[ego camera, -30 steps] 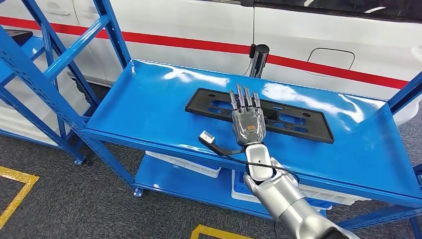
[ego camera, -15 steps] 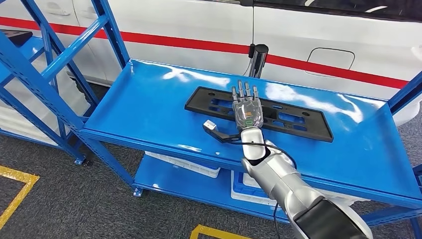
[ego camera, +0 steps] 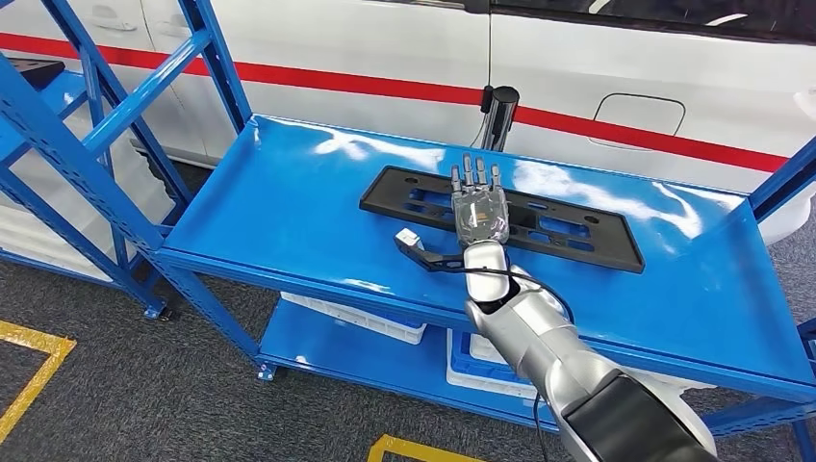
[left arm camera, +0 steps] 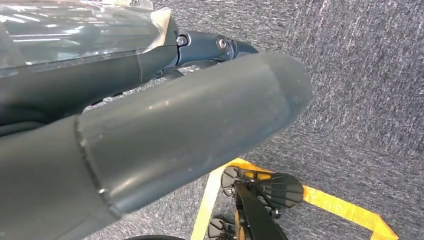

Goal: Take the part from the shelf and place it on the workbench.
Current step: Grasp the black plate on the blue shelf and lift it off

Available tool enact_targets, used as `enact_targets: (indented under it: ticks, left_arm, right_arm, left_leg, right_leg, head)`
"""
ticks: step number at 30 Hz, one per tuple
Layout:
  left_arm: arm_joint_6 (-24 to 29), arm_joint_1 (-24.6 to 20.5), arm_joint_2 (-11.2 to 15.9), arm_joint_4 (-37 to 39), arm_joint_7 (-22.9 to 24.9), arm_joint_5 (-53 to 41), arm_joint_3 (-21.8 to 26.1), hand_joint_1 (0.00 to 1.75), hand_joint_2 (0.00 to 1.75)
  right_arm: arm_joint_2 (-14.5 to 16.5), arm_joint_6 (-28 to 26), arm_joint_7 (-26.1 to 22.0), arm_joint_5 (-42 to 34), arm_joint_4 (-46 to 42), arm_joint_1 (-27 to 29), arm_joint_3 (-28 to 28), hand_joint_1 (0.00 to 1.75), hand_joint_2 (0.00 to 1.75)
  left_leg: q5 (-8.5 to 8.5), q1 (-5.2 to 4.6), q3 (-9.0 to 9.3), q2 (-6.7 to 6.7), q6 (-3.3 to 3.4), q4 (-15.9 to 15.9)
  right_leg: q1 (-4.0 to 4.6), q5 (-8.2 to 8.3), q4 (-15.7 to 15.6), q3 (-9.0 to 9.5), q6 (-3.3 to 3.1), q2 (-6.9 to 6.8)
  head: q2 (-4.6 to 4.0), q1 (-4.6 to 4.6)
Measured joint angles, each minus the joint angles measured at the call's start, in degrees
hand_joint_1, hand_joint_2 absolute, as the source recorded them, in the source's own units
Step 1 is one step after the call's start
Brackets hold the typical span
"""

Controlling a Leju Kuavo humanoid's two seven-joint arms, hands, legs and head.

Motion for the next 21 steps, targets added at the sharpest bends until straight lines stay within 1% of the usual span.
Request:
enact_targets:
  ticks: [5, 6, 7, 9, 10, 11, 14, 21]
  left_arm:
    - [0.0, 0.1, 0.0, 0.0, 0.0, 0.7, 0.0, 0.0, 0.0]
    - [0.0, 0.1, 0.0, 0.0, -0.1, 0.9, 0.0, 0.0, 0.0]
    - [0.1, 0.1, 0.0, 0.0, -0.3, 1.1, 0.0, 0.0, 0.0]
    - [0.2, 0.2, 0.0, 0.0, -0.6, 1.4, 0.1, 0.0, 0.0]
    - [0.3, 0.3, 0.0, 0.0, -0.8, 1.6, 0.1, 0.0, 0.0]
    - [0.4, 0.3, 0.0, 0.0, -1.0, 1.7, 0.2, 0.0, 0.0]
    - [0.5, 0.5, 0.0, 0.0, -1.5, 2.0, 0.3, 0.0, 0.0]
    - [0.6, 0.7, 0.0, 0.0, -1.6, 2.1, 0.3, 0.0, 0.0]
  right_arm:
    - [0.8, 4.1, -0.3, 0.0, 0.4, -0.7, -0.2, 0.01, 1.75]
    - [0.9, 4.7, -0.3, 0.0, 0.2, -0.7, -0.2, 0.35, 1.75]
    - [0.9, 5.4, -0.3, 0.0, -0.3, -0.6, -0.3, 0.75, 1.75]
    - [0.9, 7.1, -0.4, 0.0, -1.9, 0.1, -0.3, 1.62, 1.75]
    - [0.9, 8.0, -0.7, 0.0, -2.9, 0.5, -0.3, 1.71, 1.75]
    - [0.9, 8.9, -1.0, 0.0, -4.0, 1.1, -0.3, 1.75, 1.75]
    - [0.8, 11.0, -2.2, 0.0, -7.5, 2.7, -0.2, 1.75, 1.75]
    - [0.2, 12.0, -2.6, 0.0, -15.3, 5.8, 0.2, 1.75, 1.75]
  left_leg:
    - [-0.01, 0.0, 0.09, -0.01, -0.01, 0.0]
    - [-0.01, 0.0, 0.13, -0.01, -0.01, 0.0]
    - [-0.02, 0.0, 0.16, 0.0, -0.01, 0.0]
    - [-0.03, 0.0, 0.19, 0.01, -0.03, 0.0]
    - [-0.04, 0.0, 0.19, 0.02, -0.03, 0.0]
    - [-0.04, 0.0, 0.18, 0.04, -0.03, 0.0]
    - [-0.04, 0.0, 0.16, 0.08, -0.03, 0.0]
    - [-0.04, 0.0, 0.04, 0.08, -0.03, 0.0]
  right_leg:
    - [0.0, -0.01, 0.0, -0.02, -0.01, 0.0]
    - [0.0, -0.01, 0.0, -0.03, -0.01, 0.0]
    - [0.0, -0.02, 0.0, -0.04, -0.01, 0.0]
    - [0.0, -0.03, 0.0, -0.03, -0.01, 0.0]
    - [0.0, -0.02, 0.0, -0.01, -0.01, 0.0]
    - [0.0, -0.02, 0.0, 0.03, -0.01, 0.01]
    - [0.01, -0.02, 0.0, 0.1, 0.0, 0.01]
    - [0.01, -0.02, 0.0, 0.03, -0.01, 0.01]
  head:
    - [0.0, 0.0]
    - [0.0, 0.01]
    - [0.0, 0.01]
    - [0.0, 0.01]
    - [0.01, 0.0]
    - [0.01, -0.01]
    - [0.0, -0.01]
    - [0.01, -0.01]
